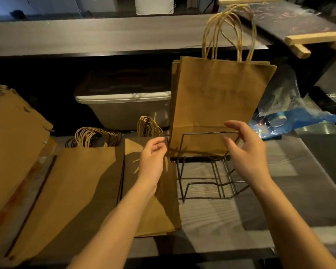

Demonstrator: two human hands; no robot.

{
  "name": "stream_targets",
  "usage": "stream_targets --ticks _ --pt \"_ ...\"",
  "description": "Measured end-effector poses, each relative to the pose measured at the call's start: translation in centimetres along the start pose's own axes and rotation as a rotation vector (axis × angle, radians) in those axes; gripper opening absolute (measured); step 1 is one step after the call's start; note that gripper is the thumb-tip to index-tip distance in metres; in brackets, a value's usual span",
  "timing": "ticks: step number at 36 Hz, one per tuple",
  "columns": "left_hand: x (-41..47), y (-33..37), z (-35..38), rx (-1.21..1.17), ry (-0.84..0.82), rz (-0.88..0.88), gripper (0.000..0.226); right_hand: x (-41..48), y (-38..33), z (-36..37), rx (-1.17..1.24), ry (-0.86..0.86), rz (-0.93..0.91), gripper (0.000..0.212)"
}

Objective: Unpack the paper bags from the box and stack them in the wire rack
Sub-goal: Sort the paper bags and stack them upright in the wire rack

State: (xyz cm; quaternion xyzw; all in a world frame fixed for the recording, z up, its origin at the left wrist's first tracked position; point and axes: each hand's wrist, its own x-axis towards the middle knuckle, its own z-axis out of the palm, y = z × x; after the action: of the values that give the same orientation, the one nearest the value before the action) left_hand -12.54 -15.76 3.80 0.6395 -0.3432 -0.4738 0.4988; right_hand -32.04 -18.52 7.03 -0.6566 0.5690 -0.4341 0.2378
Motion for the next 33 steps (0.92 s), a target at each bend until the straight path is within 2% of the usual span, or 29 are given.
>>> stream_targets --ticks 9,16,20,24,30,33 --pt "-2.7 -1.9 -8.4 -0.021 0.105 -0.035 0.023 -3.4 -6.6 6.1 0.086 -0.356 -0.06 0.034" --pt "-3.2 -3.0 -15.3 0.075 0.2 -0.057 0.021 -6.1 -9.7 12.9 0.061 -0.592 -0.058 0.039" --pt "-3.2 -3.5 -18.6 0.128 0.253 -0.093 0.019 -7.8 -10.6 16.2 0.083 -0.731 0.028 0.047" --pt "-3.7 -5.3 -21.5 0.232 0.261 -0.163 0.037 -9.7 -10.7 19.2 0.158 -0.842 0.141 0.051" --pt "-4.9 -8.2 -24.2 0.402 0.311 -0.316 0.069 -13.0 -9.9 21.9 0.221 -0.852 0.344 0.063" --pt "-5.4 -8.6 -24.7 0.307 0.374 -0.413 0.071 -14.1 -10.4 21.9 0.284 -0.841 0.449 0.078"
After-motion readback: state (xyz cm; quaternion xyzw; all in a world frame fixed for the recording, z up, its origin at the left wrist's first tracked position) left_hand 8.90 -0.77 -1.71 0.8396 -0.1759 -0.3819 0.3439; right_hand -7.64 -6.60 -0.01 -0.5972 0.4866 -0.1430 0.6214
